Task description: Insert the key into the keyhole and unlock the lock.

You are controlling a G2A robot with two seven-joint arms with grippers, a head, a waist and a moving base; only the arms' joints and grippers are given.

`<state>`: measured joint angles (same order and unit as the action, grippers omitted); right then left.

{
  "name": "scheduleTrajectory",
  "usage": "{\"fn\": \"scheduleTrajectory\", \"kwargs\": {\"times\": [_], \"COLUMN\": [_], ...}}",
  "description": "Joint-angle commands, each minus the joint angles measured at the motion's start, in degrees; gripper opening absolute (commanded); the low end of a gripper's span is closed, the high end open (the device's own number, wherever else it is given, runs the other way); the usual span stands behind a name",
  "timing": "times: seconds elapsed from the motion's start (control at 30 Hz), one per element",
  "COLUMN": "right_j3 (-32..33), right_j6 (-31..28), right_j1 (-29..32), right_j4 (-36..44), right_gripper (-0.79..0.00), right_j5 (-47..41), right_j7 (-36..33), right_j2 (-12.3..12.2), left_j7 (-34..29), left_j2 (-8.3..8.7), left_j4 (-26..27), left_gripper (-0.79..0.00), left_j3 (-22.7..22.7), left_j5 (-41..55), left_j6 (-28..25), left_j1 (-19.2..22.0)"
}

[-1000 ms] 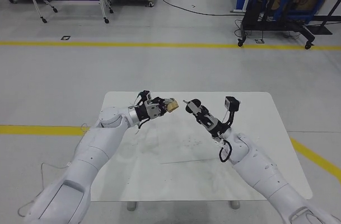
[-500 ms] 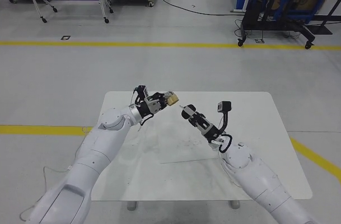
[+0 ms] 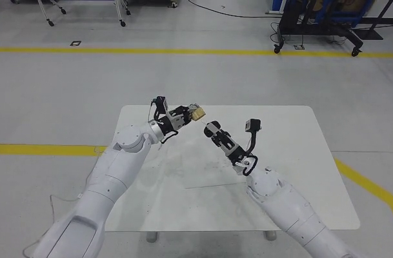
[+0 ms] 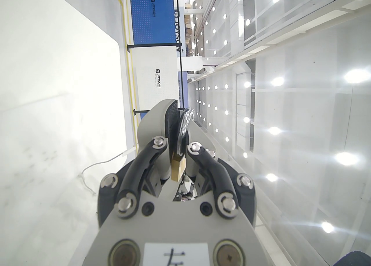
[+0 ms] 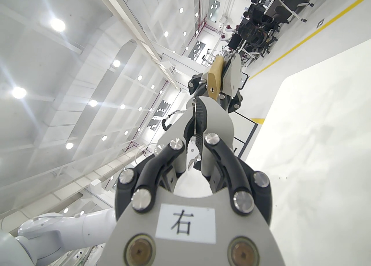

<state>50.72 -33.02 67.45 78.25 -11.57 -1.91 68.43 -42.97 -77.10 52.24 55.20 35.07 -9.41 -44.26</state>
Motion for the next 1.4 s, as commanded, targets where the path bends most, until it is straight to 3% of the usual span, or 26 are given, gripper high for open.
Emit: {"fn": "scheduleTrajectory", "kwargs": {"times": [0.0,0.23,0.57,0.8,0.97,1.17,1.37], "right_j3": [-0.53,-2.10,-1.88,-1.05,3.25,13.31,13.96], "right_j6": [-1.29,-6.27,-5.81,-0.12,-1.09,4.74,5.16], "right_j1": [-0.52,-1.39,-1.30,2.10,6.79,14.82,15.30], "right_j4": [-1.37,-4.17,-4.04,-0.77,2.23,12.11,12.84], "right_gripper": [-0.785,-0.785,-0.785,-0.785,-0.785,-0.785,-0.785], "right_j5": [0.03,0.18,0.85,11.35,10.96,3.42,3.09], "right_j7": [1.52,4.32,4.52,12.45,9.32,-0.04,-0.61], "right_j2": [0.63,2.44,2.43,2.98,1.79,-0.86,-1.02], "left_j7": [0.27,-1.06,0.58,0.24,0.13,-1.68,-1.68], "left_j2": [-0.04,-0.22,-0.20,-0.27,-0.13,-0.49,-0.49], "left_j4": [0.15,1.30,3.03,2.62,1.82,3.05,3.05], "left_gripper": [-0.785,-0.785,-0.785,-0.785,-0.785,-0.785,-0.785], "left_j3": [0.26,0.83,1.13,1.22,1.02,0.39,0.39], "left_j5": [-0.23,0.29,-0.16,1.05,-1.74,-0.65,-0.65], "left_j6": [-0.39,-1.72,-1.47,7.44,11.40,12.39,12.39], "left_j1": [-0.15,-0.83,-1.70,-2.25,-1.07,-2.43,-2.43]}}
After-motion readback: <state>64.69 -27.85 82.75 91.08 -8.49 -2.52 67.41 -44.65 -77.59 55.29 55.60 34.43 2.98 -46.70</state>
